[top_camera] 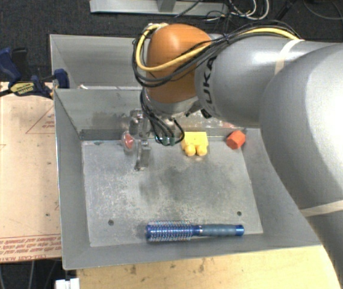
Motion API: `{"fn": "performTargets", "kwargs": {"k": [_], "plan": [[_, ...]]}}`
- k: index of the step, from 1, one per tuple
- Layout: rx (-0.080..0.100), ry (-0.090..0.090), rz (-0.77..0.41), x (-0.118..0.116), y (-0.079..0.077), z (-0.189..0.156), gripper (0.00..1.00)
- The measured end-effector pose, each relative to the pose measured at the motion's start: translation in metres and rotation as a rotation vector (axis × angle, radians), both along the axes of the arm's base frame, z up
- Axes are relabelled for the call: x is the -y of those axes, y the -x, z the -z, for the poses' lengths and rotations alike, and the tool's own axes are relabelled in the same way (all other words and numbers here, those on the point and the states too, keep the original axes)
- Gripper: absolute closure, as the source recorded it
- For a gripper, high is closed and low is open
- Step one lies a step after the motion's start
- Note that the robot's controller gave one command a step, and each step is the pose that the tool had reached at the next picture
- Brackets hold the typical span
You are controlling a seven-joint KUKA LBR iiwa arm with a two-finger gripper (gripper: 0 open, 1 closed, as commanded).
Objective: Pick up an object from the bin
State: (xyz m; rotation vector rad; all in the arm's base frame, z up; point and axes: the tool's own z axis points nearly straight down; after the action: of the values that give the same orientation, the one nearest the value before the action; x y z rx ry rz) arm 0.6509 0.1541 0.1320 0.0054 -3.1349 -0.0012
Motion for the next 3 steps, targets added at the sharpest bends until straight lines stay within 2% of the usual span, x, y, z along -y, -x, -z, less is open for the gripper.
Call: {"fn": "performTargets", "kwargs": {"k": [1, 2, 3], "plan": [[0.002, 0.0, -0.123, -0.016, 0.063, 0.01, 0.0], [-0.002, 0.0, -0.105, -0.005, 0.14, 0.027, 0.0], [0.007, -0.001, -0.354, 0.092, 0.148, 0.05, 0.0]]}}
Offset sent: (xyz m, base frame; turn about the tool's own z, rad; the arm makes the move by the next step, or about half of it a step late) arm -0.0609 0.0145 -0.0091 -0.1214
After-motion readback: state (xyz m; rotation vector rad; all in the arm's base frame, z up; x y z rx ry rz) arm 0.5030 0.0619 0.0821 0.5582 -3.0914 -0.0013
